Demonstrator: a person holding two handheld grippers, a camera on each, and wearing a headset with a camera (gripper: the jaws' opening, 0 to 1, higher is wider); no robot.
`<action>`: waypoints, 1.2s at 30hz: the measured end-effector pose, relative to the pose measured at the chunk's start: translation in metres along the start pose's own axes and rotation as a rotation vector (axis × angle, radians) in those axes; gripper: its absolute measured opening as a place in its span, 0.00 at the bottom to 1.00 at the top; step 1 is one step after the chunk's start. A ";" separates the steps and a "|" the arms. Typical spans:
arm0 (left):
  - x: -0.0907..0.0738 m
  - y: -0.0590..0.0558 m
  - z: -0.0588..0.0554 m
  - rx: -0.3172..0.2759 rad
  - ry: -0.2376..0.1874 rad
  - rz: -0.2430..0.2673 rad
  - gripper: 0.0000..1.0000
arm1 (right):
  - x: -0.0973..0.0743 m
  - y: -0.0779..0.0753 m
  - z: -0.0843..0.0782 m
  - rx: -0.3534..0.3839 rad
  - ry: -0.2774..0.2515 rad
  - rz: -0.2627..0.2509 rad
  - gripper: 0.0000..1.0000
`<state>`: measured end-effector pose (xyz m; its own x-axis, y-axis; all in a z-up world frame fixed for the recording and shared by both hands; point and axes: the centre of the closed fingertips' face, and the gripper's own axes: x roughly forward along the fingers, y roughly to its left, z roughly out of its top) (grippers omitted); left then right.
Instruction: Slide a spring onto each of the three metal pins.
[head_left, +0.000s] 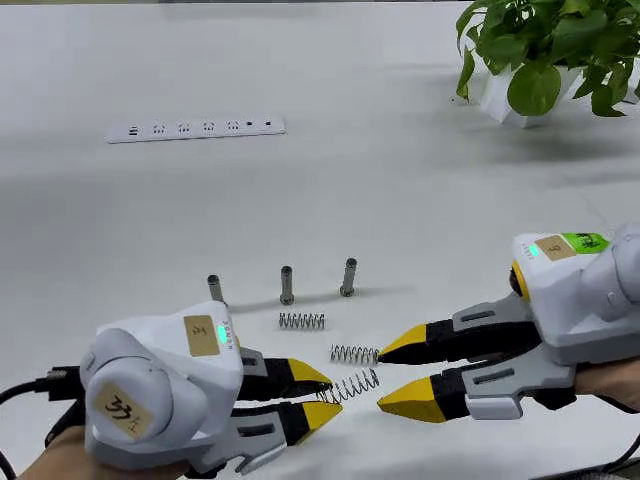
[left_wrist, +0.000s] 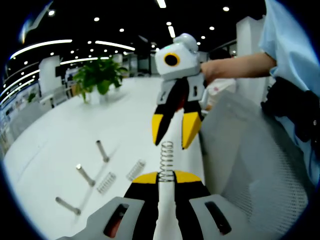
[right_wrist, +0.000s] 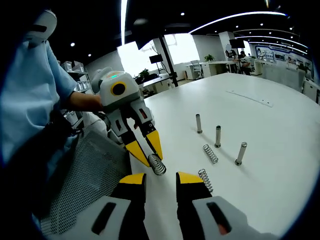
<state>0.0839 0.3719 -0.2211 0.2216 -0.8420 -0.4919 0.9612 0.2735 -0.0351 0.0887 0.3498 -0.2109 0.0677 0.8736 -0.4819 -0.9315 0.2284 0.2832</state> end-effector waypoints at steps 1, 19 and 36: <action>0.000 0.000 0.001 0.002 -0.002 0.000 0.10 | 0.001 0.001 0.001 0.004 -0.007 0.004 0.23; -0.002 -0.002 0.001 0.058 -0.003 -0.023 0.10 | 0.004 0.010 0.009 0.063 -0.037 0.052 0.12; 0.002 -0.001 0.000 0.032 0.005 -0.011 0.10 | 0.003 0.011 0.022 0.038 -0.057 -0.007 0.12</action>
<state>0.0835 0.3700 -0.2225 0.2106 -0.8424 -0.4961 0.9683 0.2495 -0.0125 0.0862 0.3645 -0.1907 0.0956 0.8946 -0.4365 -0.9166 0.2501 0.3119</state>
